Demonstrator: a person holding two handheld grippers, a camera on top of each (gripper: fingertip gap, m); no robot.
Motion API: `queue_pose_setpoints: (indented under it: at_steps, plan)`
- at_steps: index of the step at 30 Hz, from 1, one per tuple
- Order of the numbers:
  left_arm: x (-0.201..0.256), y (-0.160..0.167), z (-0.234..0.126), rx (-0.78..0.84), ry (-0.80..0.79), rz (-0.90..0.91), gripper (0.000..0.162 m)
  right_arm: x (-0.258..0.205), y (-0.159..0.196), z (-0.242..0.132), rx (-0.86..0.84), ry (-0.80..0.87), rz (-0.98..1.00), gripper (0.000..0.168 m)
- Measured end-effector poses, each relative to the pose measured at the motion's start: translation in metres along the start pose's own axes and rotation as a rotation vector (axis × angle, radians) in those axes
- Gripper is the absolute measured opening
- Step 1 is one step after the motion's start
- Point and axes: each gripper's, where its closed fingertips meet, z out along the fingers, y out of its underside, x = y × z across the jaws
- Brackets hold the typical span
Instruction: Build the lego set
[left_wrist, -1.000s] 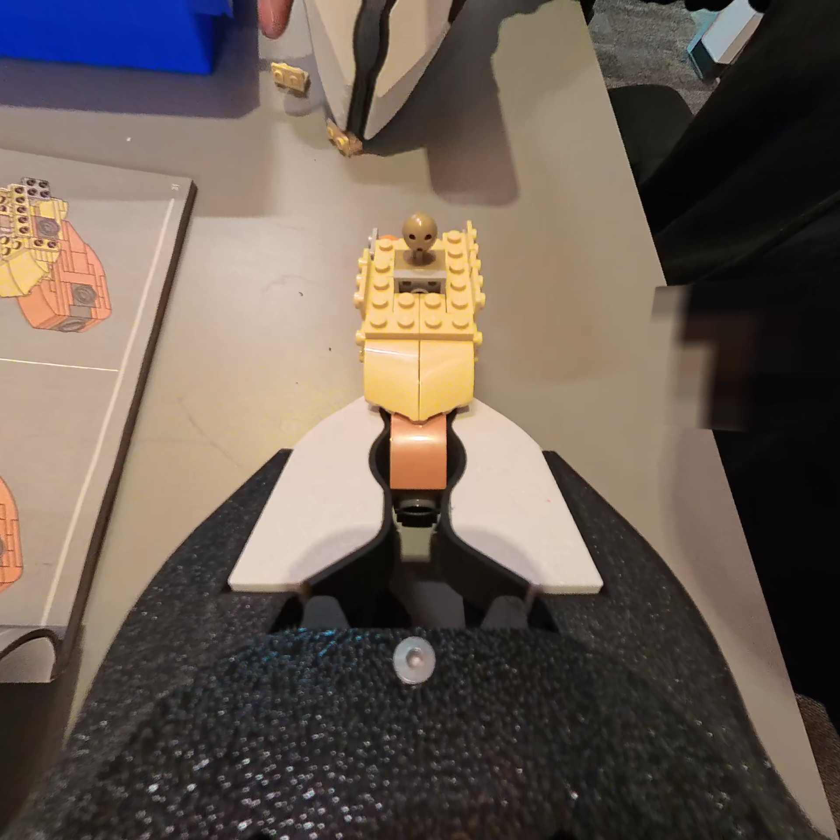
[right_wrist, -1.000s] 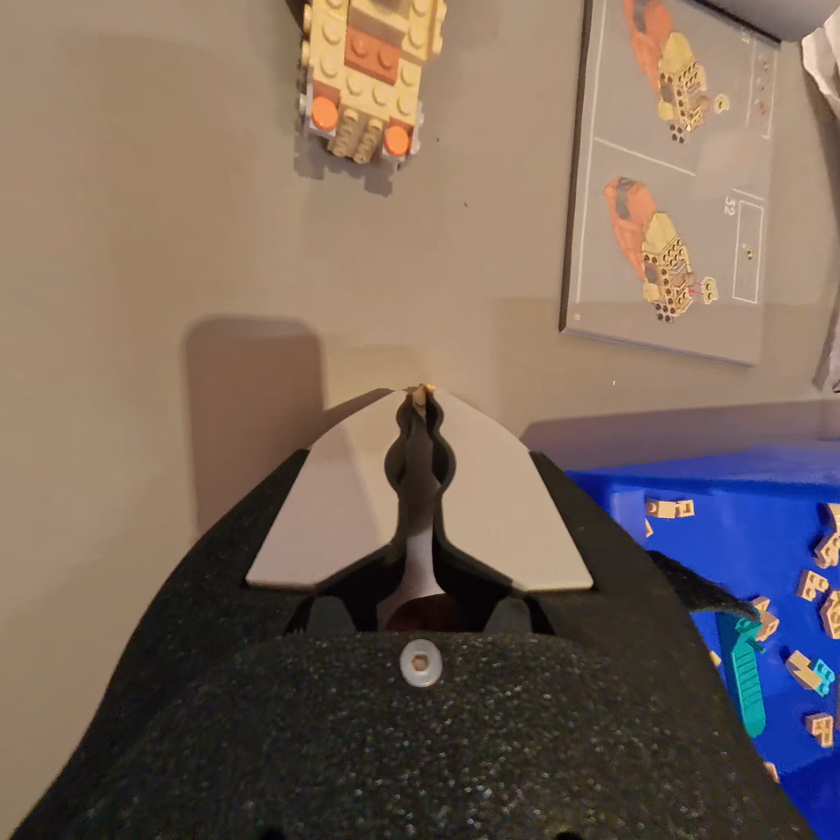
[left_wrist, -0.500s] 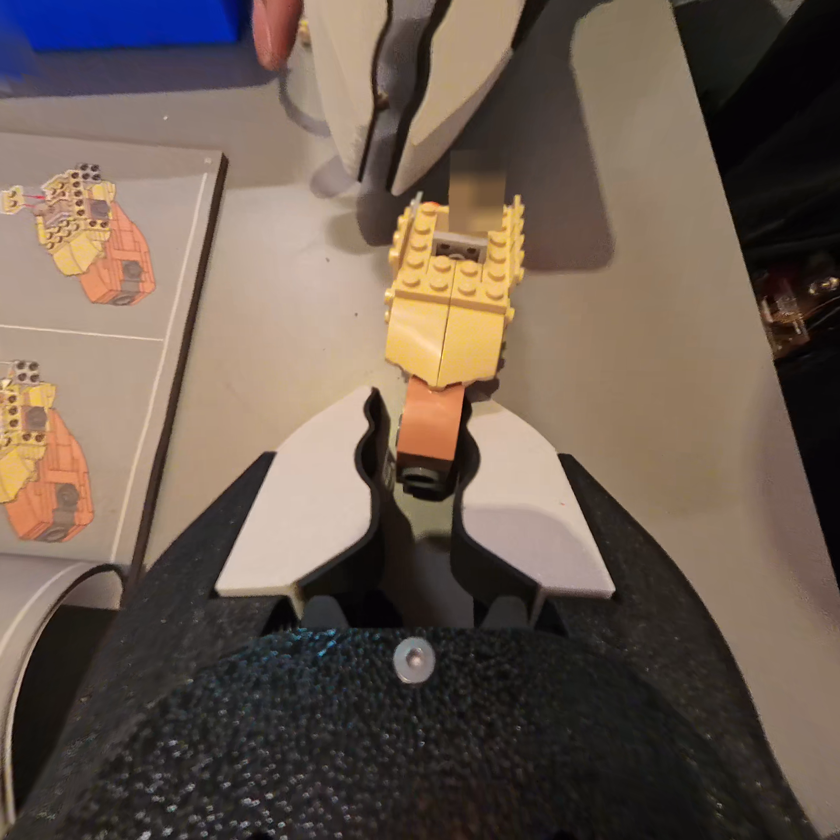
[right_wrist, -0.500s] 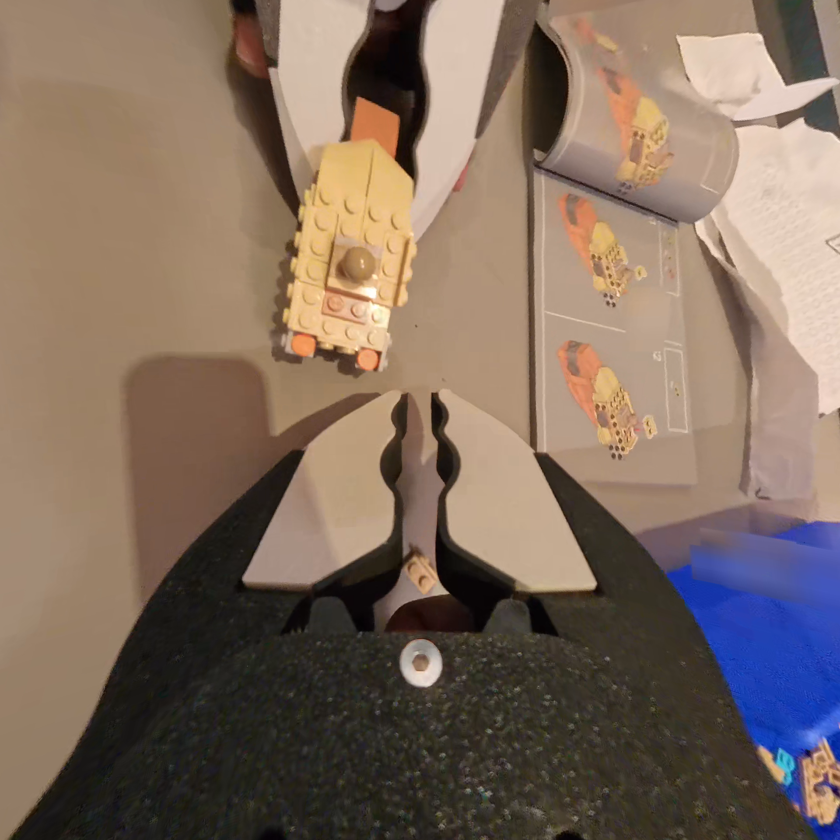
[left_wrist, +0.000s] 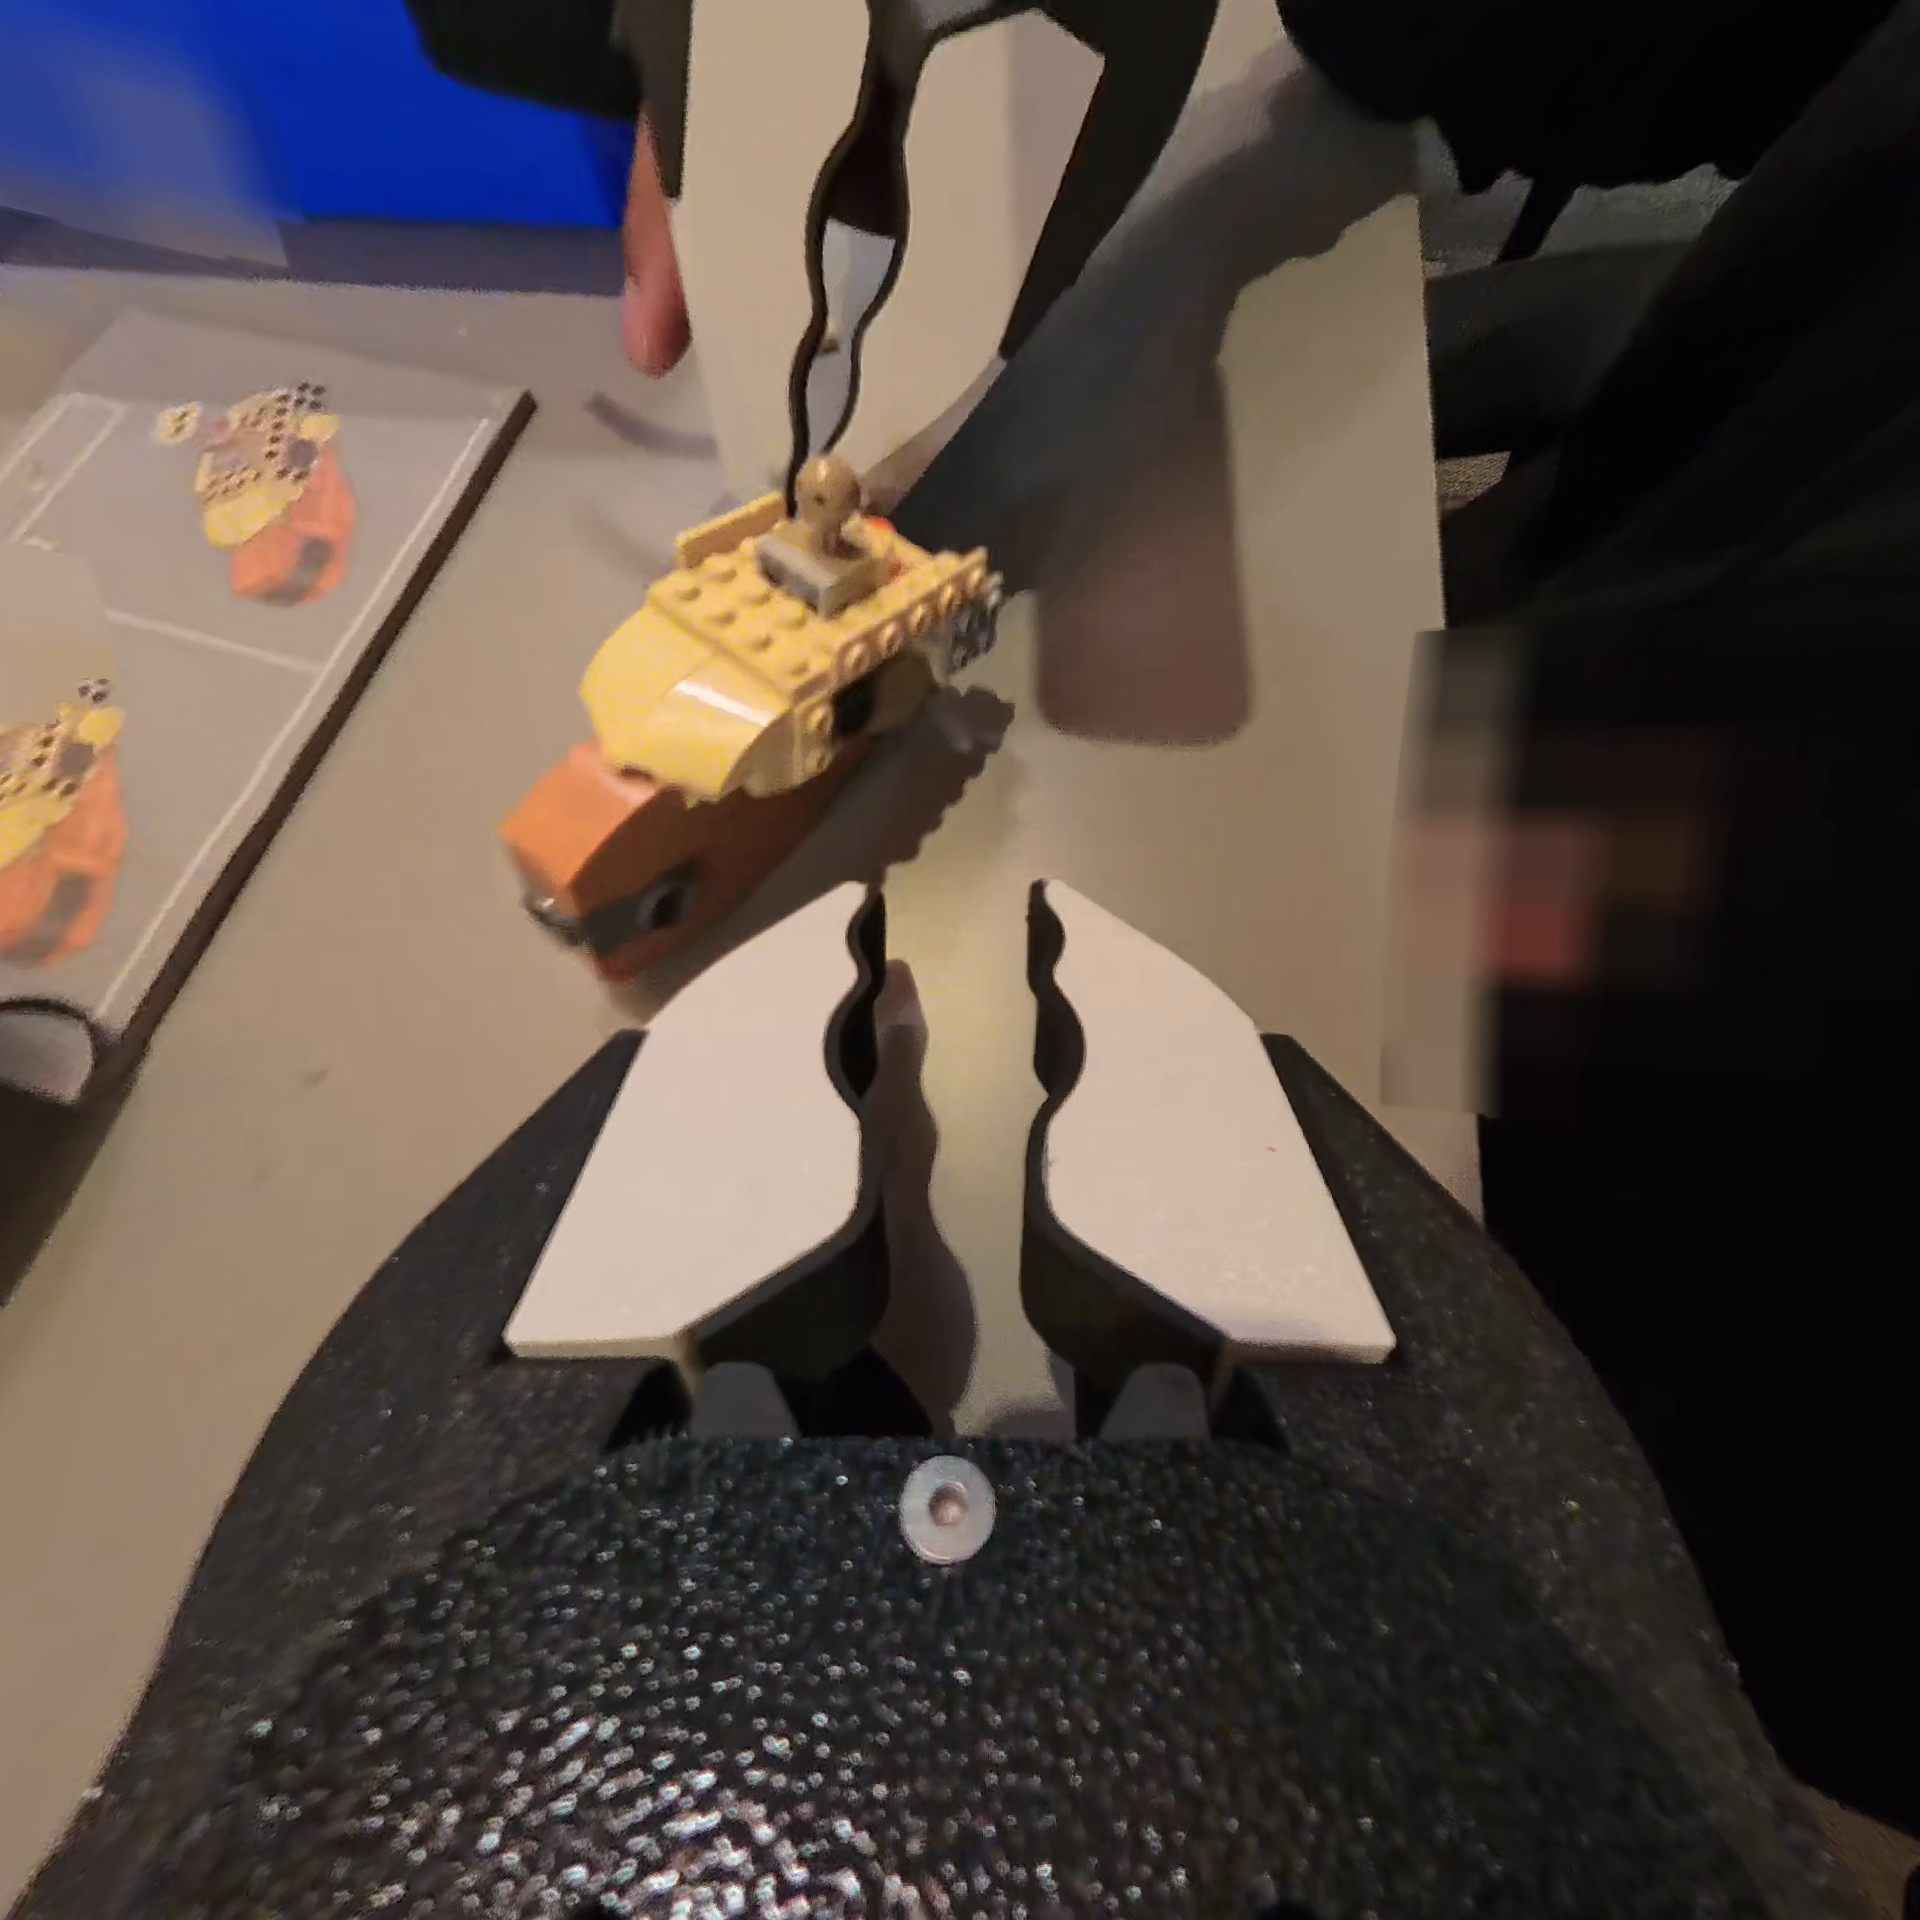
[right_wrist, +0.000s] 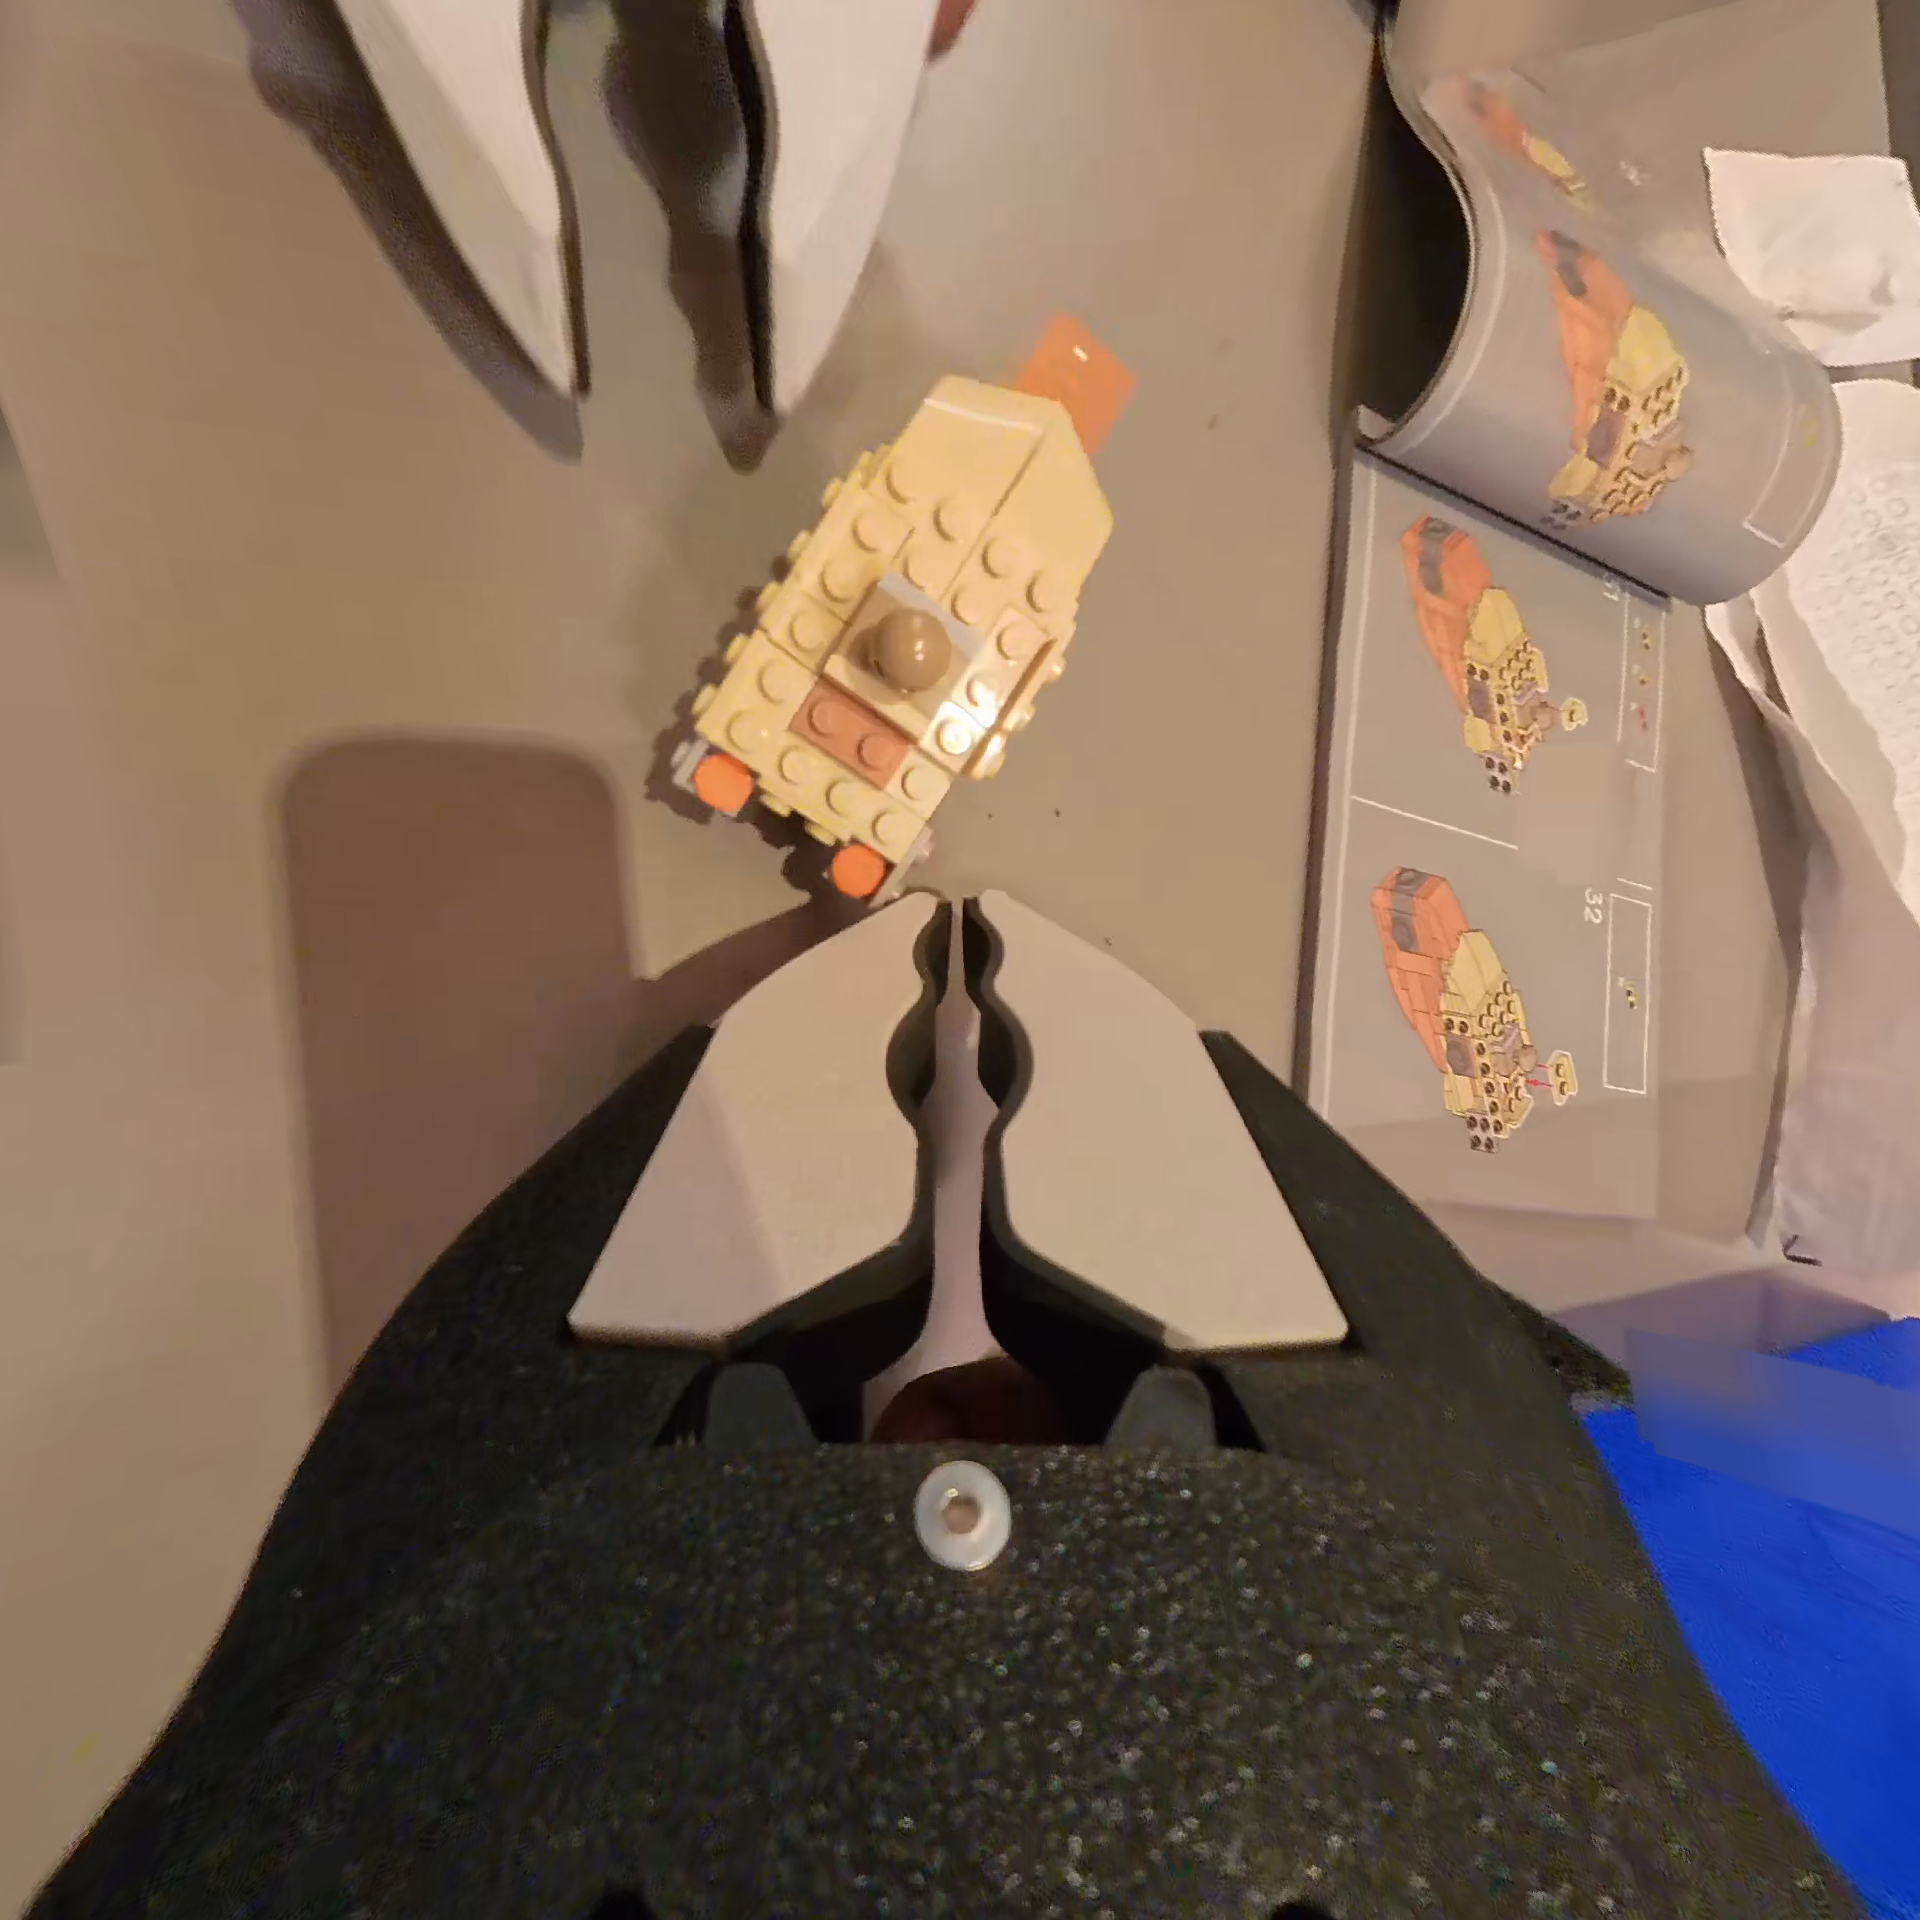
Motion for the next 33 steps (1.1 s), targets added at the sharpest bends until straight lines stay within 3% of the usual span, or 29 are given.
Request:
queue_pose_setpoints:
  at_steps: [6, 15, 18, 23, 27, 33]
  plan:
    - [-0.014, -0.002, 0.018, -0.038, -0.008, -0.018, 0.033, -0.021, -0.011, 0.002, 0.025, -0.015, 0.001, 0.002]
    - [-0.056, 0.007, 0.011, -0.104, -0.007, 0.031, 0.040, -0.041, -0.022, 0.007, 0.019, 0.017, 0.012, 0.005]
    - [-0.061, 0.011, 0.001, -0.073, -0.044, 0.012, 0.039, -0.029, -0.008, -0.013, 0.000, 0.088, -0.002, 0.008]
    - [-0.058, 0.022, -0.005, -0.061, -0.085, -0.001, 0.038, 0.004, 0.049, -0.057, -0.057, 0.103, 0.051, 0.010]
    - [-0.057, 0.023, -0.003, -0.078, -0.070, -0.001, 0.038, 0.013, 0.077, -0.058, -0.142, 0.008, 0.008, 0.009]
    - [-0.056, 0.024, -0.004, -0.076, -0.075, 0.003, 0.037, 0.021, 0.077, -0.053, -0.172, -0.076, -0.034, 0.009]
